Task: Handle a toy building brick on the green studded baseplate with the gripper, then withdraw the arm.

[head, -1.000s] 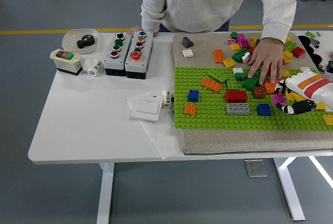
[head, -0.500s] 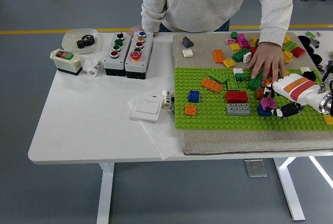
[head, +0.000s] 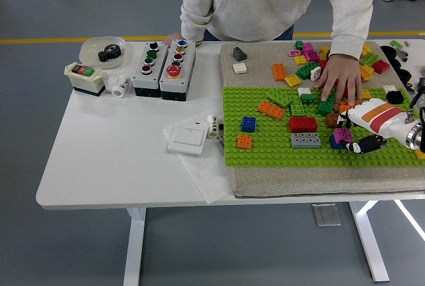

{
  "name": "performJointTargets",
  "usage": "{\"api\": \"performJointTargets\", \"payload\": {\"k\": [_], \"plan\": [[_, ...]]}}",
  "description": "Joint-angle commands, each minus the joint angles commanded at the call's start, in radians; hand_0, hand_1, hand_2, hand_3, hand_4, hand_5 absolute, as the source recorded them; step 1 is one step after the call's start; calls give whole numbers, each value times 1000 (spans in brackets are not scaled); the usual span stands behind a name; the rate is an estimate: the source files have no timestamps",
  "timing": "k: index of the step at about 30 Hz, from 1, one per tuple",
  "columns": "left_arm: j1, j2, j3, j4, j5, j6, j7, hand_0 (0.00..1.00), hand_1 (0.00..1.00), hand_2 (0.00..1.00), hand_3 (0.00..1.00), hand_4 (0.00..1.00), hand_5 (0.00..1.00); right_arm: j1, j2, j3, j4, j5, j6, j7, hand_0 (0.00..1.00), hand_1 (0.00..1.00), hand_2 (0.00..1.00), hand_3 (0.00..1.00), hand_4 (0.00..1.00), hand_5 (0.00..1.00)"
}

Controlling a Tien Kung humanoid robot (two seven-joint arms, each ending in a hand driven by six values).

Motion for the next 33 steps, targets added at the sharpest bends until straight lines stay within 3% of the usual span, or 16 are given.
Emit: {"api": "performJointTargets", "payload": {"k": [33], "plan": [[-8, 3, 7, 0, -10, 2, -4, 808, 848, 846, 745, 813, 687, 11, 12, -4, -29, -12, -6, 15, 512, 506, 546, 499, 635, 320]]}}
